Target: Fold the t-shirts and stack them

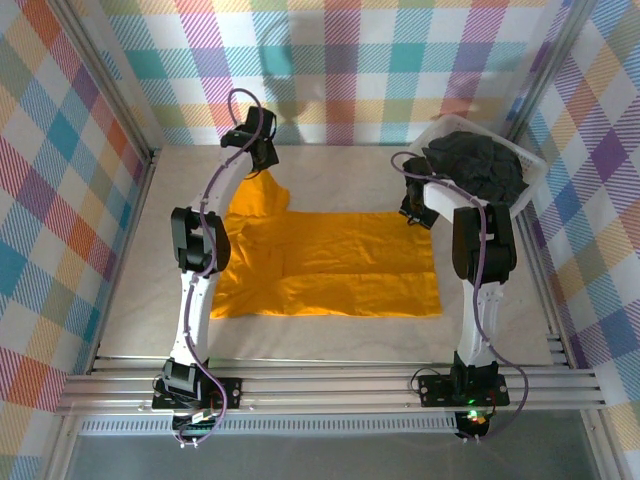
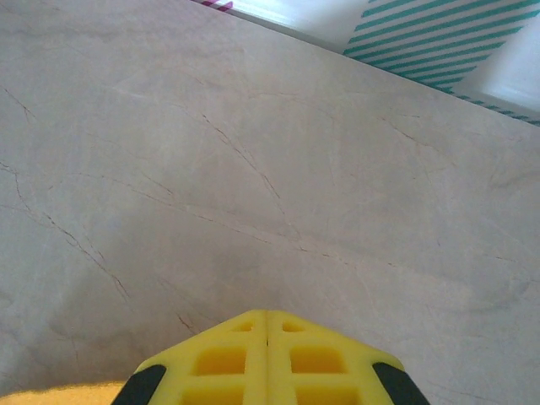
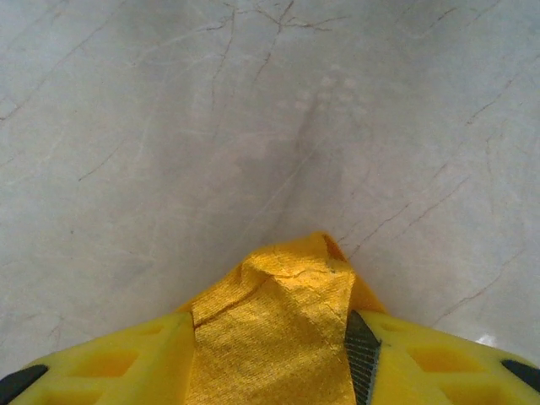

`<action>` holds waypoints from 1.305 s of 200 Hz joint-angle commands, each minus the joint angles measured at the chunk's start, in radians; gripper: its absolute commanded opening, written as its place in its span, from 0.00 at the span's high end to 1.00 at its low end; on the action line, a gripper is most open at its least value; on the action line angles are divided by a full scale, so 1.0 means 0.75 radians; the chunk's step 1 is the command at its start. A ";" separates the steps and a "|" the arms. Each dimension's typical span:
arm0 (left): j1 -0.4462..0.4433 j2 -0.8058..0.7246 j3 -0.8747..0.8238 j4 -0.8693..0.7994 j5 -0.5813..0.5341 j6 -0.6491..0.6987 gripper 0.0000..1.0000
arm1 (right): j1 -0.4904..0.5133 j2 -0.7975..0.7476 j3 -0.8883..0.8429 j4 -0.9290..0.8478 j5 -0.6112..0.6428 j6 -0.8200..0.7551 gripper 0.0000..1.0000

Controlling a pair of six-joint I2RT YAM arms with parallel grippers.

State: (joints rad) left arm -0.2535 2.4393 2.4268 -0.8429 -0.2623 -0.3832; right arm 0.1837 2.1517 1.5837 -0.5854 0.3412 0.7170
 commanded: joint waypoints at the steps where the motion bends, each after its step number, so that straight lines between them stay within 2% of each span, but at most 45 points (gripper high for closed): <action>1: -0.020 -0.095 0.015 -0.044 0.004 0.016 1.00 | -0.049 0.100 0.147 -0.077 0.021 -0.046 0.51; 16: -0.022 -0.099 0.014 -0.058 -0.001 0.017 1.00 | -0.053 0.142 0.203 -0.154 -0.008 -0.025 0.58; 63: -0.022 -0.128 -0.014 -0.077 -0.015 0.016 1.00 | -0.053 0.123 0.203 -0.181 -0.038 -0.020 0.78; 90: -0.022 -0.153 -0.042 -0.094 -0.022 0.007 1.00 | -0.048 0.073 0.188 -0.181 -0.021 -0.049 0.92; 118: -0.022 -0.245 -0.151 -0.143 -0.058 -0.045 1.00 | -0.026 -0.018 0.127 -0.142 0.020 -0.091 1.00; 143: -0.022 -0.433 -0.417 -0.138 -0.082 -0.138 1.00 | -0.002 -0.122 0.038 -0.052 0.018 -0.161 1.00; 191: -0.030 -0.996 -1.104 -0.093 -0.141 -0.335 1.00 | 0.037 -0.323 -0.141 0.024 0.042 -0.228 0.98; 215: -0.031 -1.290 -1.428 -0.061 -0.085 -0.398 1.00 | 0.048 -0.425 -0.254 0.043 0.025 -0.217 0.97; 238: -0.037 -1.500 -1.621 -0.094 -0.038 -0.464 1.00 | 0.072 -0.516 -0.366 0.036 -0.003 -0.198 0.97; 261: -0.048 -1.644 -1.718 -0.191 -0.030 -0.522 1.00 | 0.094 -0.609 -0.487 0.021 0.011 -0.180 0.97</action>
State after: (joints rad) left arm -0.2638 1.2831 1.2037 -0.9119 -0.3016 -0.6971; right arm 0.2386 1.7603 1.3018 -0.5598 0.3405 0.5743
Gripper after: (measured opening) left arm 0.054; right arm 0.057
